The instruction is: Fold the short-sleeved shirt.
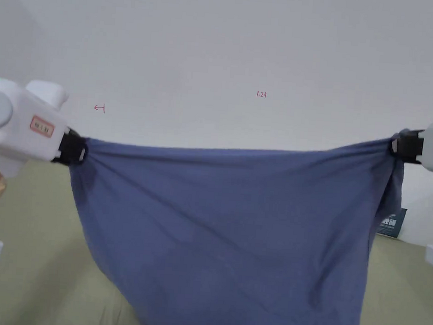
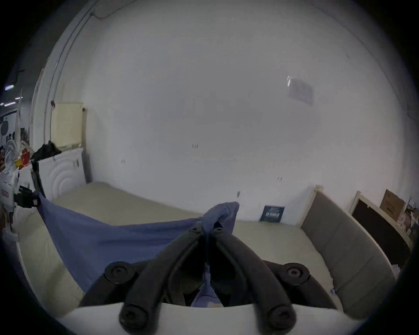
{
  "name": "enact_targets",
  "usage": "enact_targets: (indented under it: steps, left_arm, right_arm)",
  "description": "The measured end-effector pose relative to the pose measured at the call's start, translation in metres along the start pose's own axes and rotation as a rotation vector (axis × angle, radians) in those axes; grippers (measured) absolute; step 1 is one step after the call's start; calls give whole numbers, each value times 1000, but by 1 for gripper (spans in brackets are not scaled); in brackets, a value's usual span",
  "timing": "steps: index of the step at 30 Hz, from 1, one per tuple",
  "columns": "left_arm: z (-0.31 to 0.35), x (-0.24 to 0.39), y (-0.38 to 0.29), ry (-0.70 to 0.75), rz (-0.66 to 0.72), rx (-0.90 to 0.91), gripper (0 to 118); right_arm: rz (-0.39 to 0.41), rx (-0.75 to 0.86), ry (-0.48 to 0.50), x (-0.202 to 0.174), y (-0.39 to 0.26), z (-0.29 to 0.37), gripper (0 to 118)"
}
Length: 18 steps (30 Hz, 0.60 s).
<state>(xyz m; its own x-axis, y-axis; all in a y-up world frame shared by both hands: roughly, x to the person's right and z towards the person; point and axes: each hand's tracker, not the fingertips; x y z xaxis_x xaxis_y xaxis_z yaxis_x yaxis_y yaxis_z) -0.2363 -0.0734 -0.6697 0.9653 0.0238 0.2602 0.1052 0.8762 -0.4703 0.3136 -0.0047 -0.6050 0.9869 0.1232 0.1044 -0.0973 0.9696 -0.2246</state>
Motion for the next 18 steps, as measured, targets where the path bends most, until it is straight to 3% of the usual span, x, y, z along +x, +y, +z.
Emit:
enact_targets:
  steps: [6,11,18]
  left_arm:
    - [-12,8,56,59,-40,74,12]
    - [-11,3,81,33,-20,124,12]
    - [-11,10,77,72,-42,163,12]
  right_arm:
    - [-91,92,-36,8,33,-12,3]
    - [-68,81,-53,10,51,-26,3]
    - [-68,128,-21,8,30,-25,3]
